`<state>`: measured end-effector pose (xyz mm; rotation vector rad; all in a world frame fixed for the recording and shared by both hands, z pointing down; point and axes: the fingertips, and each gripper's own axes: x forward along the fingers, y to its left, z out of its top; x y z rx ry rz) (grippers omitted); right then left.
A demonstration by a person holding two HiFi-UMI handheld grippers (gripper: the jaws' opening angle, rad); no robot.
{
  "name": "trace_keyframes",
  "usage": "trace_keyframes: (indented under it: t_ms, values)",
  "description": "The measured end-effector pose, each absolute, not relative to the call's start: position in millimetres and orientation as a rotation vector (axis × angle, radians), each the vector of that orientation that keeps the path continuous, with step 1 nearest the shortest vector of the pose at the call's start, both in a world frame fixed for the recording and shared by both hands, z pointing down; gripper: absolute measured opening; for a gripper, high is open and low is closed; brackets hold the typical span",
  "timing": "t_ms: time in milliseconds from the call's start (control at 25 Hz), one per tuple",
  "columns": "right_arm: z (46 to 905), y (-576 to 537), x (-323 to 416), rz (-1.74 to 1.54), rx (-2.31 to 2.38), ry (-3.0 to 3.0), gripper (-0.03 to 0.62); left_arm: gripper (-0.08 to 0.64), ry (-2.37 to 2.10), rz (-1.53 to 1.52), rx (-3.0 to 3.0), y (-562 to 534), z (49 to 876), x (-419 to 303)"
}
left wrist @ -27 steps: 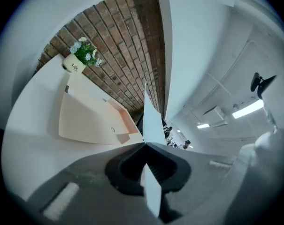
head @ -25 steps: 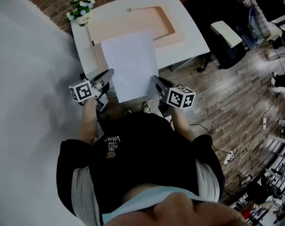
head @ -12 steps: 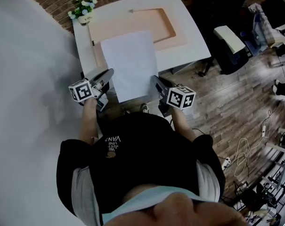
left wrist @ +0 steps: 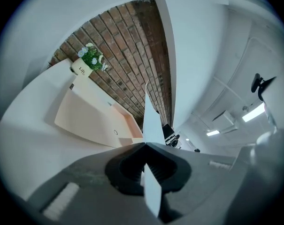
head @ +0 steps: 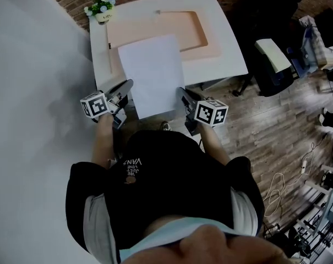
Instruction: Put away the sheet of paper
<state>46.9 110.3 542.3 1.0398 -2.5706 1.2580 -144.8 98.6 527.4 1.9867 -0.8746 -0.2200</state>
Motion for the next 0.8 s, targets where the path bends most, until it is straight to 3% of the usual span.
trace_keyframes:
  t_ms: [800]
  values:
    - [557.1,60.6,21.4,1.264,1.003,-2.554,0.002,0.000,-0.904,-0.237,1.963,55.5,535.6,-167.2]
